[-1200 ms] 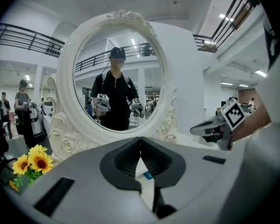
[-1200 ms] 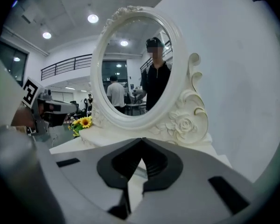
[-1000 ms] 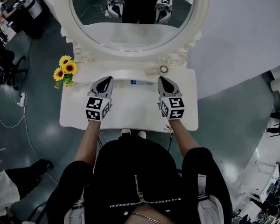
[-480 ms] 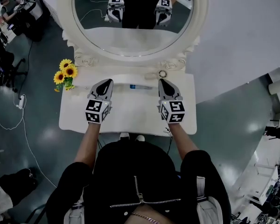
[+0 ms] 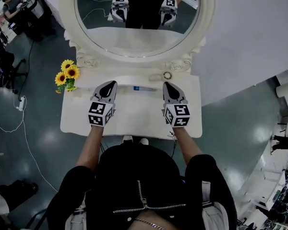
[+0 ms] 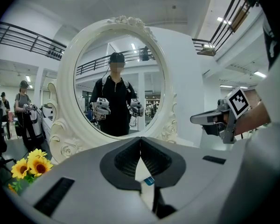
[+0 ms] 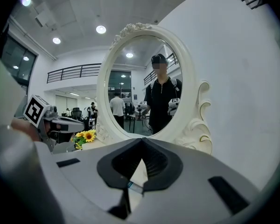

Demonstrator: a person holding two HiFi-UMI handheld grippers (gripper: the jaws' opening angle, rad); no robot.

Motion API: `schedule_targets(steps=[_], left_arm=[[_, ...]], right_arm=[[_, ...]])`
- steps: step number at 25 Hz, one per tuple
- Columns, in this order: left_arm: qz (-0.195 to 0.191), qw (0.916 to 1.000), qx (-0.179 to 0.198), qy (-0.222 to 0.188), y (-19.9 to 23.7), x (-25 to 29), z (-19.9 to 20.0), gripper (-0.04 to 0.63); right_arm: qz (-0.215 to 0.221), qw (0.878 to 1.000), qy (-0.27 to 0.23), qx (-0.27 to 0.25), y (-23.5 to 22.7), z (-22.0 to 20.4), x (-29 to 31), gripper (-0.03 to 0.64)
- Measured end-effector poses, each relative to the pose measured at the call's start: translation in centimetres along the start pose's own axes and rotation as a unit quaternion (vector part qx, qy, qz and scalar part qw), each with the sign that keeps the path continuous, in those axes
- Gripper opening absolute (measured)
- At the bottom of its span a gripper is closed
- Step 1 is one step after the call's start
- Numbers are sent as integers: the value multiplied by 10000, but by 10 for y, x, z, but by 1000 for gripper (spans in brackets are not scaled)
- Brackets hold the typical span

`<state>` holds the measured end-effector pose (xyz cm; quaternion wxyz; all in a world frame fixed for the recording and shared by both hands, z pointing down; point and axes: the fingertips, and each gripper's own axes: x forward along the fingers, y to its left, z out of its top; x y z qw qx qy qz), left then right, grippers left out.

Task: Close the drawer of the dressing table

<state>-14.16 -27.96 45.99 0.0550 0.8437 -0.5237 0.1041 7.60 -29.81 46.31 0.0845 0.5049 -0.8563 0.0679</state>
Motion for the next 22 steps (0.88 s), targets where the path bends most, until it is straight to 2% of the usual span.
schedule_targets(steps=[22], left_arm=[[-48, 10000, -13, 46, -5, -1, -7, 21]], right_arm=[[51, 10000, 42, -26, 7, -6, -4, 5]])
